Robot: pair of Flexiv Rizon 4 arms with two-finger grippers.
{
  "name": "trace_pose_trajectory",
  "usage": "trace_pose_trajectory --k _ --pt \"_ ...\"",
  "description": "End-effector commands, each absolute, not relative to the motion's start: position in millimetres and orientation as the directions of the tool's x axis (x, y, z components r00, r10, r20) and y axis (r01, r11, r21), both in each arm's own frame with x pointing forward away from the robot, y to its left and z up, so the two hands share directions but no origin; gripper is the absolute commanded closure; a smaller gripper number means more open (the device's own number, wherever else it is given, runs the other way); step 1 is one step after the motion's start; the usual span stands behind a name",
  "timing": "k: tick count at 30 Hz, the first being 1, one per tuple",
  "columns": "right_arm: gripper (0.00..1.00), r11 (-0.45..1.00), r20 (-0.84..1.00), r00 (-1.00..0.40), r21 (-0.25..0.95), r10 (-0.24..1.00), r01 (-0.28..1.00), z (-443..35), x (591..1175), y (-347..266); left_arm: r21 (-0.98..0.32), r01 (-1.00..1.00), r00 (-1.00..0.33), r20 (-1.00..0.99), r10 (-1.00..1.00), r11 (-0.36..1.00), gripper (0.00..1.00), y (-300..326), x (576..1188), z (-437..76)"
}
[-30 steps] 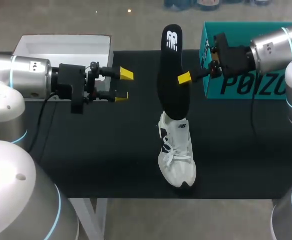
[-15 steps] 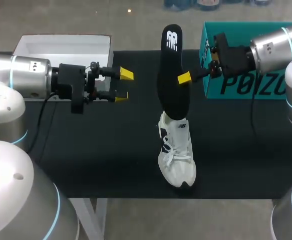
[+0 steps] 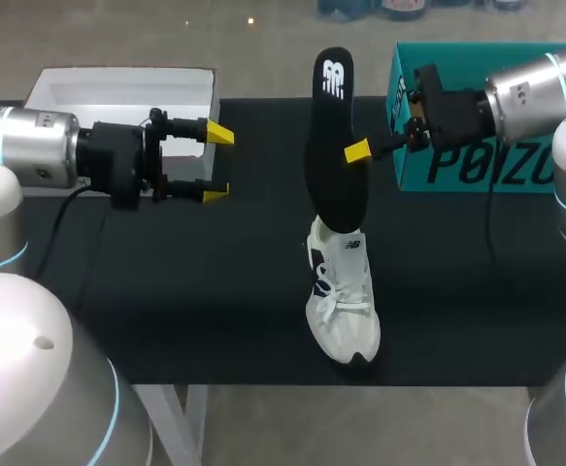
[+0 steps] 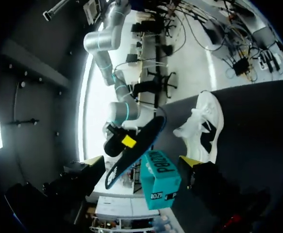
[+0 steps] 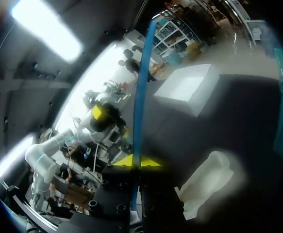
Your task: Take the shoe out of the shoebox, open the shoe tongue, remove and reinsert the insole, then place the shoe into the shoebox
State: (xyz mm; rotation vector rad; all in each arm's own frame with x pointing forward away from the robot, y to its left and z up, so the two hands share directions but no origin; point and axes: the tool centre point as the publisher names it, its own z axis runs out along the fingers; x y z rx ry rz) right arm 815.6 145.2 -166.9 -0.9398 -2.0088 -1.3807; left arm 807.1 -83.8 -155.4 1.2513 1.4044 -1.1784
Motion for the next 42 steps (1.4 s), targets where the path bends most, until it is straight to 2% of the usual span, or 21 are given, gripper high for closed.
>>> trace_pose_trajectory --k 1,7,14,26,42 --pt "1.0 0.239 0.742 -0.621 0.574 0.251 0.783 -166.9 815.2 146.0 -0.298 0.954 -0.295 -0.935 0.195 0.011 0.0 -73.2 810.3 -154.8" --pt "1.0 0.239 0.742 -0.621 0.574 0.251 0.783 -166.9 815.2 146.0 -0.466 0.885 -0.451 -0.842 0.297 0.025 0.0 -77.2 799.2 -160.6" --pt "1.0 0.239 0.742 -0.621 0.574 0.251 0.783 -166.9 815.2 146.0 -0.563 0.819 -0.561 -0.743 0.366 0.113 0.0 -76.3 787.5 -167.8" --pt "1.0 0.239 0.742 -0.621 0.574 0.251 0.783 -166.9 815.2 146.0 -0.579 0.76 -0.649 -0.649 0.397 0.296 0.0 -44.6 753.2 -180.8" --pt "1.0 0.239 0.742 -0.621 0.574 0.251 0.783 -166.9 815.2 146.0 -0.606 0.685 -0.728 -0.561 0.393 0.405 0.0 -15.9 750.7 -199.3"
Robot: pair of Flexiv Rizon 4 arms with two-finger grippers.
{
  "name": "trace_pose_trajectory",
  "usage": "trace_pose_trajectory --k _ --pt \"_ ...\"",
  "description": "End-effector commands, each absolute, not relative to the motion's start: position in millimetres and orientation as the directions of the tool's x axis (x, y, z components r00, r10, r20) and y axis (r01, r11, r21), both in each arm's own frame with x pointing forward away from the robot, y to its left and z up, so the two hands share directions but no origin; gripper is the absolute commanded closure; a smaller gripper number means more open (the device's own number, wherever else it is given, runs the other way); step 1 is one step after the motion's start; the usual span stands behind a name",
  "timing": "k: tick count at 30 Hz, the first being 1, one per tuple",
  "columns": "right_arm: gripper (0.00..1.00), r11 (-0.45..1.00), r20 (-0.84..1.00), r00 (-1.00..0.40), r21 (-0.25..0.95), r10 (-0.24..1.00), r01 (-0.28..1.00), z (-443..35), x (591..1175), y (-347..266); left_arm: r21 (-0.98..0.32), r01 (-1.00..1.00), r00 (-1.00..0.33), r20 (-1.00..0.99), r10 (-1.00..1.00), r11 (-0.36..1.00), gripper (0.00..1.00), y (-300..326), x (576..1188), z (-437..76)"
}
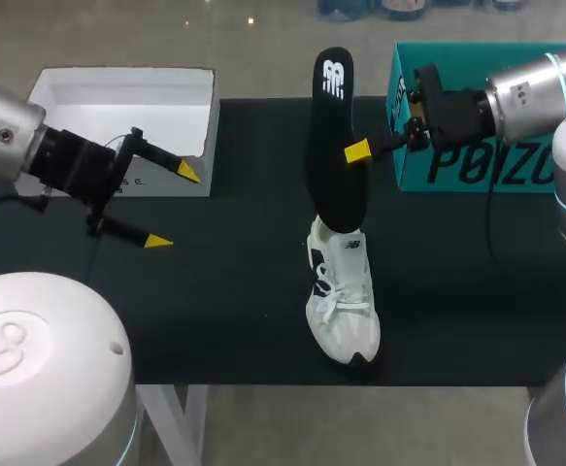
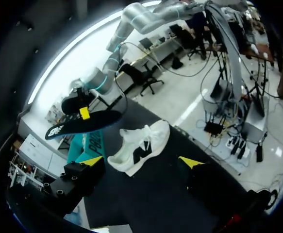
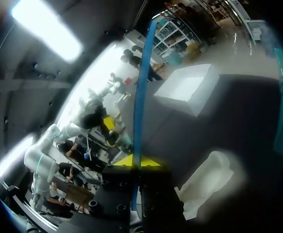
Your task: Take the shoe out of the shoebox, open the shoe tongue, remove and reinsert the insole, then place the shoe into the shoebox
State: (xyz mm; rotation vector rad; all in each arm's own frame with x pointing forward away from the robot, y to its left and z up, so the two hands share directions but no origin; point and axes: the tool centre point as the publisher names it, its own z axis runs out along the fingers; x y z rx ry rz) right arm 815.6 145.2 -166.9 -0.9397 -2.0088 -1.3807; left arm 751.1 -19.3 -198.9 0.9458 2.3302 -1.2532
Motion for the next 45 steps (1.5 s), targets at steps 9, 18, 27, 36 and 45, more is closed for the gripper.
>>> trace_pose_trajectory --k 9,18,27,36,45 --pt "1.0 0.239 0.742 -0.621 0.574 0.251 0.783 -166.9 815.2 146.0 -0.594 0.671 -0.741 -0.551 0.384 0.445 0.0 -11.5 762.3 -205.7" --pt "1.0 0.239 0.742 -0.621 0.574 0.251 0.783 -166.9 815.2 146.0 -0.594 0.671 -0.741 -0.551 0.384 0.445 0.0 -11.5 762.3 -205.7" --pt "1.0 0.243 0.733 -0.621 0.572 0.277 0.783 -178.4 833.8 140.3 -0.594 0.671 -0.741 -0.551 0.384 0.445 0.0 -11.5 762.3 -205.7" --pt "1.0 0.239 0.714 -0.644 0.598 0.275 0.765 -201.1 866.6 128.7 -0.594 0.671 -0.741 -0.551 0.384 0.445 0.0 -11.5 762.3 -205.7" --pt "1.0 0.214 0.7 -0.667 0.632 0.254 0.745 -217.4 889.1 127.6 -0.594 0.671 -0.741 -0.551 0.384 0.445 0.0 -11.5 762.3 -205.7"
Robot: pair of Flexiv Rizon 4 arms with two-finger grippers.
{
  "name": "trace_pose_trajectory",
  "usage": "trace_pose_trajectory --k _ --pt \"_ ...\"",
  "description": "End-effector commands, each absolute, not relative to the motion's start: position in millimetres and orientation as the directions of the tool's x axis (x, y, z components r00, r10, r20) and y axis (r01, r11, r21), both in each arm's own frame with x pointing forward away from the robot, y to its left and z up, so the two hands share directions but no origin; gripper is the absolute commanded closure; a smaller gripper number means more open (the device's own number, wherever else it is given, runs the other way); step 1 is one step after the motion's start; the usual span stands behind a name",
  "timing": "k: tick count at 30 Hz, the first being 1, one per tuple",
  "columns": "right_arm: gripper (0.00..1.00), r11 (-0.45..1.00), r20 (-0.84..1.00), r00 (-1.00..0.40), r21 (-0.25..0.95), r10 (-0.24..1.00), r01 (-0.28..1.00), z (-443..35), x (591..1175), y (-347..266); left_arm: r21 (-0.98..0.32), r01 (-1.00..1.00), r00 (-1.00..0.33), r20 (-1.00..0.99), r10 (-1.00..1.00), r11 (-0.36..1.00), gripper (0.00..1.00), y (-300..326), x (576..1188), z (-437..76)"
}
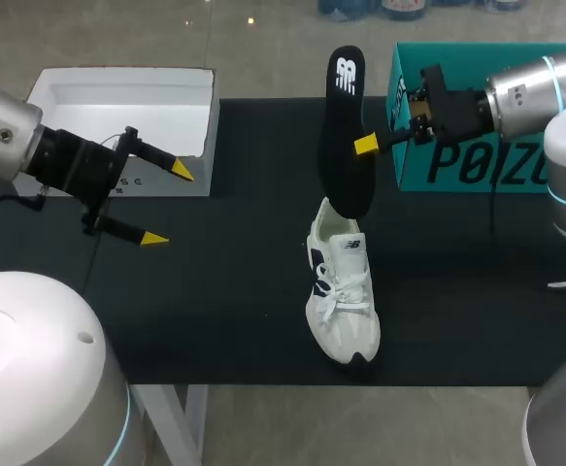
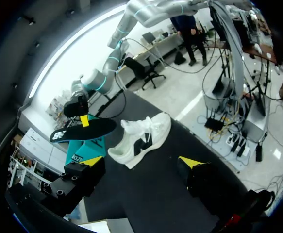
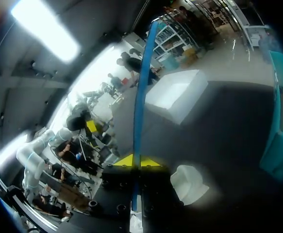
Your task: Take the shoe out of the shoebox, open the shoe tongue, remove and reinsert the insole, then place the shoe into the shoebox
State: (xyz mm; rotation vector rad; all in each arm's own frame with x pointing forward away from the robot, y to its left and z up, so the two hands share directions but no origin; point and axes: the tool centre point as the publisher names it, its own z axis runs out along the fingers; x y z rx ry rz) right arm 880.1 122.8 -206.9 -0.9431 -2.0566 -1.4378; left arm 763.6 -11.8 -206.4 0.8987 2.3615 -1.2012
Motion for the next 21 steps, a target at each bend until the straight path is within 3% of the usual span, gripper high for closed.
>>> trace_pose_trajectory --k 1,21 --pt "1.0 0.208 0.702 -0.667 0.634 0.248 0.745 -220.2 889.3 128.2 -0.594 0.671 -0.741 -0.551 0.384 0.445 0.0 -11.5 762.3 -205.7" --pt "1.0 0.18 0.711 -0.657 0.633 0.251 0.753 -279.9 894.2 135.8 -0.594 0.671 -0.741 -0.551 0.384 0.445 0.0 -11.5 762.3 -205.7"
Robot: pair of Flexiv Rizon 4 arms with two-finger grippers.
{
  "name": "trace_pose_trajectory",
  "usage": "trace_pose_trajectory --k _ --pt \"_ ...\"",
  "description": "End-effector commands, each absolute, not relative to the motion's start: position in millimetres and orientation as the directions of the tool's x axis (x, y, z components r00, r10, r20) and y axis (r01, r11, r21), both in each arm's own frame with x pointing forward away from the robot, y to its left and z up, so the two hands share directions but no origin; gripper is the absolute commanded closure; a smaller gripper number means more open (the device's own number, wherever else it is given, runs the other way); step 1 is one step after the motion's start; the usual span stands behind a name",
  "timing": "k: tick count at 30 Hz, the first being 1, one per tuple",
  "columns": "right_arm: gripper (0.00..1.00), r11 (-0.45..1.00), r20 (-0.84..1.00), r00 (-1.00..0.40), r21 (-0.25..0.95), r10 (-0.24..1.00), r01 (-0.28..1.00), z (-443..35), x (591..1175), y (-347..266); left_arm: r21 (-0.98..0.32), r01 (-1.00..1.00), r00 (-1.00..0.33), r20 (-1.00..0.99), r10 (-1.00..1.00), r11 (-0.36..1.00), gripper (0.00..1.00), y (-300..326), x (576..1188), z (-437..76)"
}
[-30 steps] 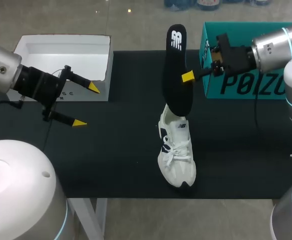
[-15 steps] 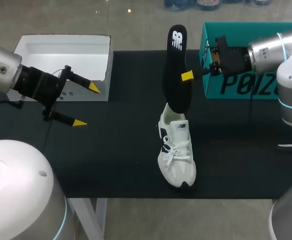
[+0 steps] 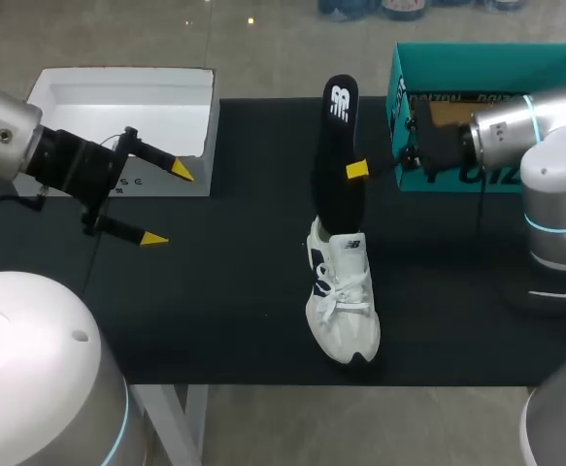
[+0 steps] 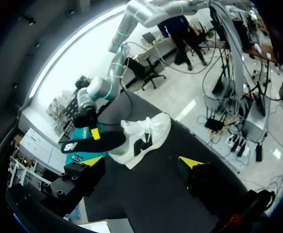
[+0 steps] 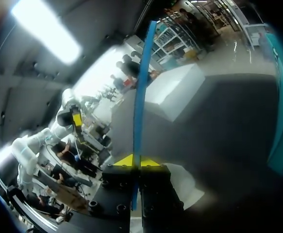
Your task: Take the shoe out of the shoebox, open the shoe tongue, remove and reinsert the insole, then place the shoe into the shoebox
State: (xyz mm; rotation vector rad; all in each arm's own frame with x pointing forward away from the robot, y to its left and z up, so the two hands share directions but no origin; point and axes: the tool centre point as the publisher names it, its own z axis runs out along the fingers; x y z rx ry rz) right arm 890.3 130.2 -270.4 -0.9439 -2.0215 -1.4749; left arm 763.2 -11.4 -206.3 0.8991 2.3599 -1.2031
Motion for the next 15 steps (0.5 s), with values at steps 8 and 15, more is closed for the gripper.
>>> trace_pose_trajectory --k 8,15 --pt "1.0 0.167 0.711 -0.652 0.632 0.265 0.757 -296.4 893.9 131.8 -0.594 0.671 -0.741 -0.551 0.384 0.445 0.0 -11.5 762.3 -205.7" --pt "1.0 0.155 0.708 -0.655 0.639 0.265 0.753 -299.9 884.3 127.2 -0.594 0.671 -0.741 -0.551 0.384 0.445 0.0 -11.5 762.3 -205.7"
